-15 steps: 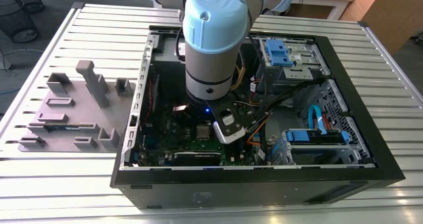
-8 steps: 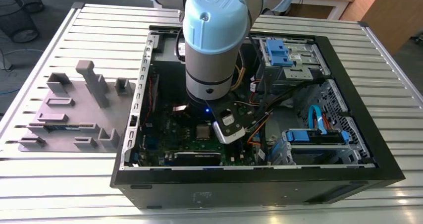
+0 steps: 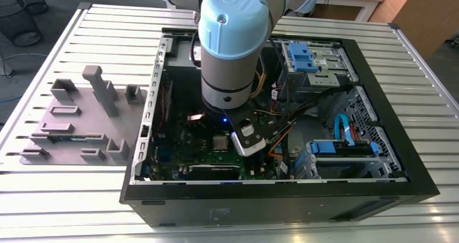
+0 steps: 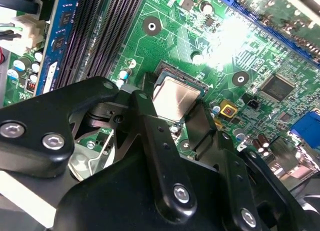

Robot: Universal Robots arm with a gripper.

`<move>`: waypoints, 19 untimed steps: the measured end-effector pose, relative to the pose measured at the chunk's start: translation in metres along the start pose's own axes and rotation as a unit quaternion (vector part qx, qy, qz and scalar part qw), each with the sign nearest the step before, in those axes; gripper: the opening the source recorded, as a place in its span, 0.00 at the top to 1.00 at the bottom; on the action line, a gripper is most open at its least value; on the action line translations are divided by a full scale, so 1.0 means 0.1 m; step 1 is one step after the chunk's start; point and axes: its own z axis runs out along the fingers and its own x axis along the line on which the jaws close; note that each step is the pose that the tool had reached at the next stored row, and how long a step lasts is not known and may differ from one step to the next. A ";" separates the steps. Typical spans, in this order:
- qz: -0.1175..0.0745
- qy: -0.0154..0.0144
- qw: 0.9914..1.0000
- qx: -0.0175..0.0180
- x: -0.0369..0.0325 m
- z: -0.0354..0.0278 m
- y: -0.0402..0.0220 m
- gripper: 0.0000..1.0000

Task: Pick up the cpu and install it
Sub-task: 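Place the cpu into insertion slot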

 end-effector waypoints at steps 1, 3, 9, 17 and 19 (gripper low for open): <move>0.000 0.000 1.000 0.000 0.000 -0.006 0.000 0.48; 0.000 0.000 1.000 0.000 0.000 -0.029 0.001 0.48; 0.000 0.000 1.000 0.000 -0.001 -0.061 0.002 0.48; 0.000 0.000 1.000 0.000 -0.001 -0.069 0.002 0.62; 0.000 0.000 1.000 0.000 -0.001 -0.070 0.002 0.62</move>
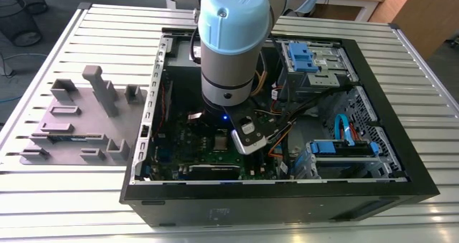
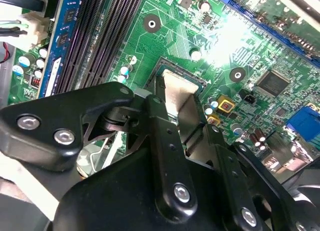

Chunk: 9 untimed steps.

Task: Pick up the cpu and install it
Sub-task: 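Place the cpu into insertion slot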

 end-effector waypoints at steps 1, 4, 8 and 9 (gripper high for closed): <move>0.000 0.000 1.000 0.000 0.000 -0.001 0.000 0.62; 0.000 0.000 1.000 0.000 0.000 -0.003 0.000 0.62; 0.000 0.000 1.000 0.000 0.000 -0.006 0.000 0.61; 0.000 0.000 1.000 0.000 0.000 -0.007 0.000 0.61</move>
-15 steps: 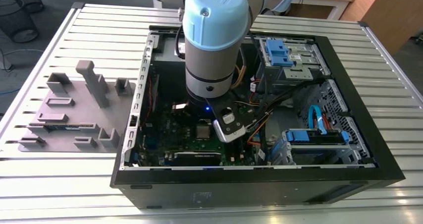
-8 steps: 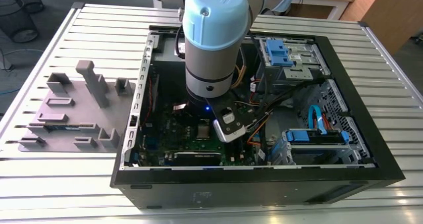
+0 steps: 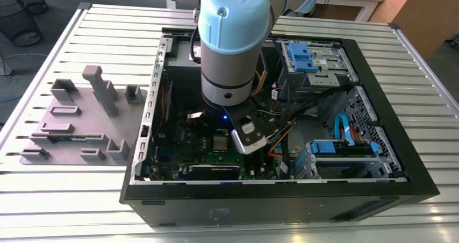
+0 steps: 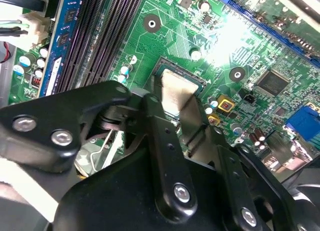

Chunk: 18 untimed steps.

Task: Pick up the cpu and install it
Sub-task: 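Place the cpu into insertion slot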

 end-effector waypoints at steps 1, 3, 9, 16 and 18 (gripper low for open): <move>0.000 0.000 1.000 0.000 0.000 0.000 0.000 0.61; 0.000 0.000 1.000 0.000 0.000 0.002 0.000 0.55; 0.000 0.000 1.000 0.000 0.000 0.025 -0.001 0.55; 0.000 0.000 1.000 0.000 0.000 0.037 -0.002 0.55; 0.000 0.000 1.000 0.000 0.000 0.038 -0.002 0.55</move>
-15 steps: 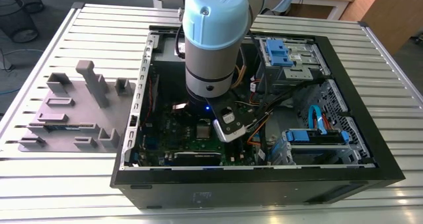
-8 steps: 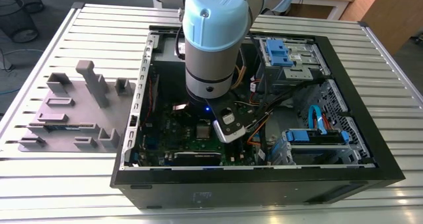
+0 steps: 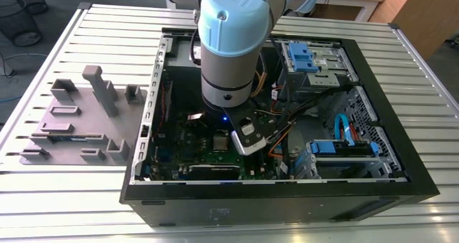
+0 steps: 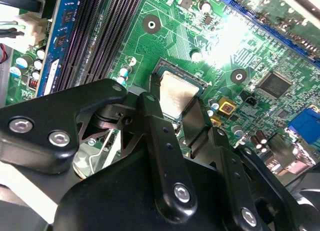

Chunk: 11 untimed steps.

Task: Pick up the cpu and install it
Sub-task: 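Place the cpu into insertion slot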

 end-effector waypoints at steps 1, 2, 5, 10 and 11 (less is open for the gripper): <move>0.000 0.000 1.000 0.000 0.000 0.000 0.000 0.55; 0.000 0.000 1.000 0.000 0.000 0.001 0.000 0.55; 0.000 0.000 1.000 0.000 0.000 0.000 0.000 0.56; 0.000 0.000 1.000 0.000 0.000 0.002 0.000 0.62; 0.000 0.000 1.000 0.000 0.000 0.003 0.000 0.62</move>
